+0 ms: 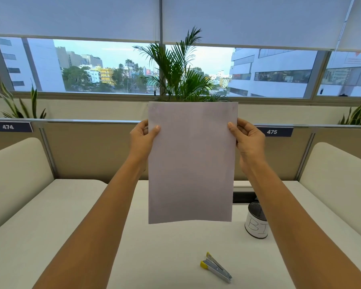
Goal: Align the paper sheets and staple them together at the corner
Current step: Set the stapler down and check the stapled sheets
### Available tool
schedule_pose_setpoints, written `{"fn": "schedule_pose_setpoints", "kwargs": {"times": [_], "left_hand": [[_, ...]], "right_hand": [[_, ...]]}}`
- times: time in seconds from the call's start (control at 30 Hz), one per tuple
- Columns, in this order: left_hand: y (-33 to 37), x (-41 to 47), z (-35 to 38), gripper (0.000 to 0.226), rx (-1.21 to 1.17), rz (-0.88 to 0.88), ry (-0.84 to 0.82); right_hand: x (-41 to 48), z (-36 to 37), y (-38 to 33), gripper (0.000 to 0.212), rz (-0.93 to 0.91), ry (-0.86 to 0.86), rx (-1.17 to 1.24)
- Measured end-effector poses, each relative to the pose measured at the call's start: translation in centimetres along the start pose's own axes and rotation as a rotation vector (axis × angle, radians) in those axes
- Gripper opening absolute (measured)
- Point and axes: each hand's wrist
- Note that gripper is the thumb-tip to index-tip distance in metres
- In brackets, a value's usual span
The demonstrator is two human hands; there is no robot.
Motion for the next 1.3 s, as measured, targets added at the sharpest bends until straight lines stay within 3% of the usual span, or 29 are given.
{"fn": "schedule_pose_setpoints", "kwargs": {"times": [0.1, 0.17, 0.27, 0.37, 0.47, 0.57, 0.7, 0.8, 0.93, 1.0, 1.1, 1.2, 1.3], "left_hand": [[-0.5, -0.3, 0.7, 0.031, 0.163, 0.098, 0.313], [-0.3, -1.5, 1.5, 0.03, 0.241, 0.209, 0.379], [-0.5, -2.8, 3.8, 0.026, 0.3, 0.216, 0.091], [-0.4, -4.0, 5.9, 0.034, 0.213, -0.019, -0.158], [-0.5, -4.5, 6.3, 0.037, 0.103, -0.134, -0.208], [-0.8, -4.3, 5.4, 0.032, 0.106, -0.118, -0.17], [-1.5, -3.8, 3.9, 0.022, 0.183, -0.074, -0.032], [-2.2, -3.6, 2.4, 0.02, 0.196, -0.103, 0.048], [-2.2, -3.0, 0.2, 0.021, 0.142, -0.147, 0.097], [-2.0, -2.4, -1.4, 0.023, 0.118, -0.184, 0.093], [-1.9, -1.3, -3.8, 0.023, 0.074, -0.212, 0.072], [-2.1, 0.1, -5.7, 0.024, 0.045, -0.238, 0.083], [-3.0, 1.9, -8.0, 0.026, 0.046, -0.258, 0.102]], "right_hand": [[-0.2, 0.4, 0.7, 0.025, -0.011, 0.098, -0.002], [-0.7, 1.0, 1.2, 0.025, -0.031, 0.149, -0.019], [-1.8, 2.4, 2.3, 0.02, -0.075, 0.132, -0.068], [-3.3, 3.8, 3.6, 0.02, -0.178, 0.043, -0.194], [-4.7, 4.7, 4.8, 0.023, -0.298, -0.058, -0.327], [-5.3, 5.2, 5.6, 0.029, -0.326, -0.181, -0.422], [-5.7, 5.4, 6.7, 0.036, -0.224, -0.425, -0.407], [-5.2, 5.3, 7.4, 0.036, -0.198, -0.506, -0.454], [-3.2, 4.0, 8.9, 0.047, -0.154, -0.341, -0.417], [-1.9, 2.9, 10.2, 0.065, 0.003, -0.219, -0.362], [-1.2, 1.6, 12.7, 0.083, 0.262, -0.306, -0.349], [-2.0, 1.4, 15.0, 0.064, 0.39, -0.472, -0.283], [-2.9, 2.0, 17.5, 0.045, 0.463, -0.525, -0.274]]}}
Point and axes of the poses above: each hand's wrist, its own x-axis towards the middle knuckle, its own z-axis out of the palm, y = z × x, and after that the axes turned 4 degrees about -x, right-handed
